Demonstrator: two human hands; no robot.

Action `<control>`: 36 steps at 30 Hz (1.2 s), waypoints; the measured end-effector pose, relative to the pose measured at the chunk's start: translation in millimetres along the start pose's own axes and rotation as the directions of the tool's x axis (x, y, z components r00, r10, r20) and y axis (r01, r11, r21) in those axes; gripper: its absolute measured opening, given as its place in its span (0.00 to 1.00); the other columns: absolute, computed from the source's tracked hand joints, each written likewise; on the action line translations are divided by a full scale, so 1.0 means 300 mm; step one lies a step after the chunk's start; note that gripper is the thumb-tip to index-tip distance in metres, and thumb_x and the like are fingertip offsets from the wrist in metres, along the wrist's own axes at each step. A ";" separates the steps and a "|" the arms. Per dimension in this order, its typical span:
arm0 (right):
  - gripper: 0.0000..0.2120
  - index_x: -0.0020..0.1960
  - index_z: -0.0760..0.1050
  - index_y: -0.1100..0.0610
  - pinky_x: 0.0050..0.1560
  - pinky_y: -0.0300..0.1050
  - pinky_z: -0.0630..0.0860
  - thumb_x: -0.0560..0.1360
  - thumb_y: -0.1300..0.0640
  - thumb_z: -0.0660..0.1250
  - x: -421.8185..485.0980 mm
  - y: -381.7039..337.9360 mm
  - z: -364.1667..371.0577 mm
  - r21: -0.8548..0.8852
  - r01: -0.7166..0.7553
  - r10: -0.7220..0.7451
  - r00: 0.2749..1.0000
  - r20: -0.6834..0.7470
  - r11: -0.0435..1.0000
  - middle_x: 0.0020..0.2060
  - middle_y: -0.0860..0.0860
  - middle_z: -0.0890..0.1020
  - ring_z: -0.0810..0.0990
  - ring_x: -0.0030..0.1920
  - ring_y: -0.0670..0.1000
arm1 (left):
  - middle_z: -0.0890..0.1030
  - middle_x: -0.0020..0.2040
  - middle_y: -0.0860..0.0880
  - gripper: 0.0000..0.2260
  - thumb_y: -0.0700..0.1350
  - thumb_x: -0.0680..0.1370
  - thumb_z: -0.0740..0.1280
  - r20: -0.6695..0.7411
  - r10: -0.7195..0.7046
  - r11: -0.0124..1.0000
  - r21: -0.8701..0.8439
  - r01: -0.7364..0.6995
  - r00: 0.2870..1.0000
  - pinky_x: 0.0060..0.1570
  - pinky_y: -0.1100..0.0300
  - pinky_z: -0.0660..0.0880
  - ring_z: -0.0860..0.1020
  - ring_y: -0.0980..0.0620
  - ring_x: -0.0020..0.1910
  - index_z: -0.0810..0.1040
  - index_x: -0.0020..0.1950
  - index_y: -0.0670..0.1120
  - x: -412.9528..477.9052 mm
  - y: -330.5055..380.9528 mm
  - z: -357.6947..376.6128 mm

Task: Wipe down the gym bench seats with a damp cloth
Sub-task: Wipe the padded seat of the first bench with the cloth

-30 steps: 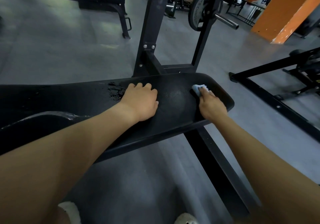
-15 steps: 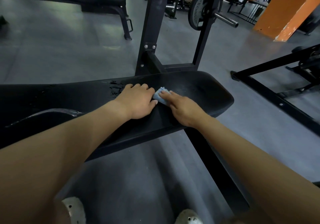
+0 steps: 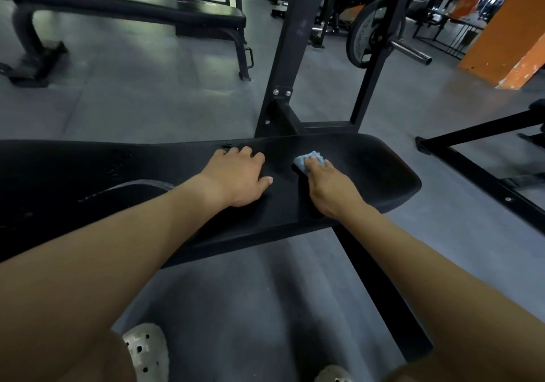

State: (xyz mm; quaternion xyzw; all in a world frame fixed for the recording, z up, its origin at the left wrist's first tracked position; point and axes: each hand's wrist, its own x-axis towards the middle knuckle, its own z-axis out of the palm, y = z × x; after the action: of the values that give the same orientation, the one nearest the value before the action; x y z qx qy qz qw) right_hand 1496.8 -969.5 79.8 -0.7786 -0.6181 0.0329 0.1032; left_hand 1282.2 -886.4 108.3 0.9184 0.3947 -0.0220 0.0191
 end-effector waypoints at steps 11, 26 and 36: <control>0.20 0.75 0.64 0.45 0.61 0.56 0.74 0.85 0.55 0.53 -0.038 -0.010 -0.036 0.004 0.114 -0.114 0.988 0.105 0.993 0.72 0.51 0.72 0.74 0.68 0.56 | 0.72 0.71 0.44 0.18 0.48 0.86 0.54 0.027 -0.044 0.999 0.018 0.044 0.999 0.64 0.45 0.68 0.71 0.41 0.69 0.68 0.75 0.46 -0.020 -0.050 0.017; 0.20 0.74 0.66 0.50 0.60 0.56 0.74 0.83 0.57 0.55 -0.042 -0.091 0.020 0.040 0.102 -0.102 0.995 -0.003 0.994 0.69 0.55 0.73 0.75 0.65 0.59 | 0.74 0.70 0.45 0.19 0.52 0.86 0.53 -0.020 0.002 1.000 0.003 -0.002 1.000 0.69 0.45 0.68 0.72 0.43 0.68 0.70 0.74 0.47 -0.031 -0.087 0.039; 0.25 0.81 0.59 0.42 0.79 0.51 0.58 0.85 0.55 0.55 -0.080 0.039 -0.018 0.104 0.201 -0.212 0.972 0.101 0.974 0.80 0.43 0.61 0.57 0.80 0.46 | 0.74 0.69 0.45 0.28 0.66 0.82 0.56 -0.094 0.106 0.994 0.029 -0.104 0.990 0.70 0.46 0.68 0.73 0.43 0.67 0.70 0.74 0.49 -0.022 -0.003 0.043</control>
State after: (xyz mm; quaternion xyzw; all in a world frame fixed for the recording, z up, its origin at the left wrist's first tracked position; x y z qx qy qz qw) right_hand 1503.4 -996.1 80.7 -0.7013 -0.6984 0.0942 0.1078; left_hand 1276.6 -891.1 95.8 0.9380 0.3459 0.0182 -0.0098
